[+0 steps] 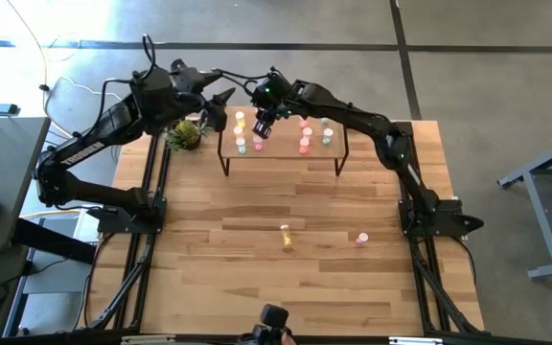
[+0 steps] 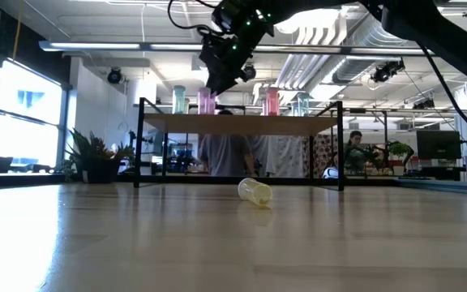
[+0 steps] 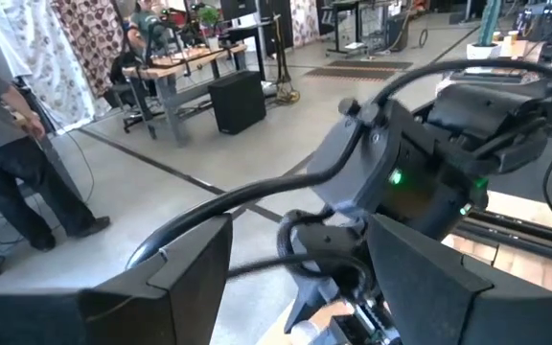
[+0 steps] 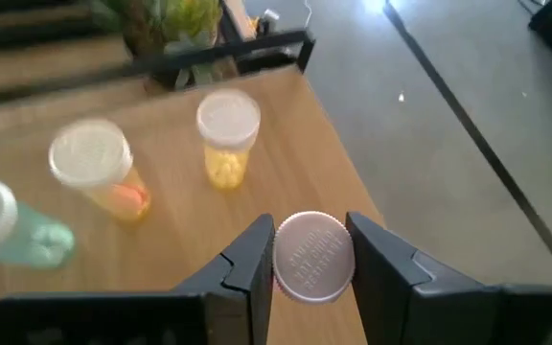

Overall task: Pick and place medicine bottles onto shelf by color
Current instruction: Adjust the pink pill bottles on the shelf, then put the pink pill bottle on the shelf

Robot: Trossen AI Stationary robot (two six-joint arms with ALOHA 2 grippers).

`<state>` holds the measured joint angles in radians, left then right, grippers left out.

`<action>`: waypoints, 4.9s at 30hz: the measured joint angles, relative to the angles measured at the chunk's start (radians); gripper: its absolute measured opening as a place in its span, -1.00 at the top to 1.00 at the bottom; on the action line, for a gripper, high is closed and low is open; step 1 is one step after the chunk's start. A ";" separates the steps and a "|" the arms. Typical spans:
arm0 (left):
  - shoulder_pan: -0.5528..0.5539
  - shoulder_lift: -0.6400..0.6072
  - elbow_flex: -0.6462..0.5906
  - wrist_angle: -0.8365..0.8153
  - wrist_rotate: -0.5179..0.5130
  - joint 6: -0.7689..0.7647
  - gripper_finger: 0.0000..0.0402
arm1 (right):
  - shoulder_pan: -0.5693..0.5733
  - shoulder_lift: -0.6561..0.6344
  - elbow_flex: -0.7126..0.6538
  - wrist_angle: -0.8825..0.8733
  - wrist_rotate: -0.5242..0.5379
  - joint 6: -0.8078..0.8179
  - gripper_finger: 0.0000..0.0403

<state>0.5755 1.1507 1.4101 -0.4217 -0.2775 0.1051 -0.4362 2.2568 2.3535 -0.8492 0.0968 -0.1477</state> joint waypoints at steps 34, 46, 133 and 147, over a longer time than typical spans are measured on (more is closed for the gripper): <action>0.000 0.000 0.000 -0.049 -0.003 -0.003 -0.18 | 0.004 0.015 0.000 -0.027 0.004 -0.033 0.06; -0.001 0.000 0.000 -0.163 0.039 -0.024 -0.18 | 0.005 -0.011 0.002 -0.030 0.005 -0.006 0.04; -0.162 0.003 -0.035 -0.331 0.265 -0.329 -0.18 | 0.625 -1.179 -1.466 -0.272 -0.149 1.063 -0.28; -0.272 0.003 -0.035 -0.330 0.163 -0.339 -0.18 | 0.719 -1.179 -1.686 0.003 -0.188 1.249 -0.32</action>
<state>0.3039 1.1538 1.3754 -0.7521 -0.1149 -0.2337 0.2825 1.0783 0.6676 -0.8464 -0.0908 1.1013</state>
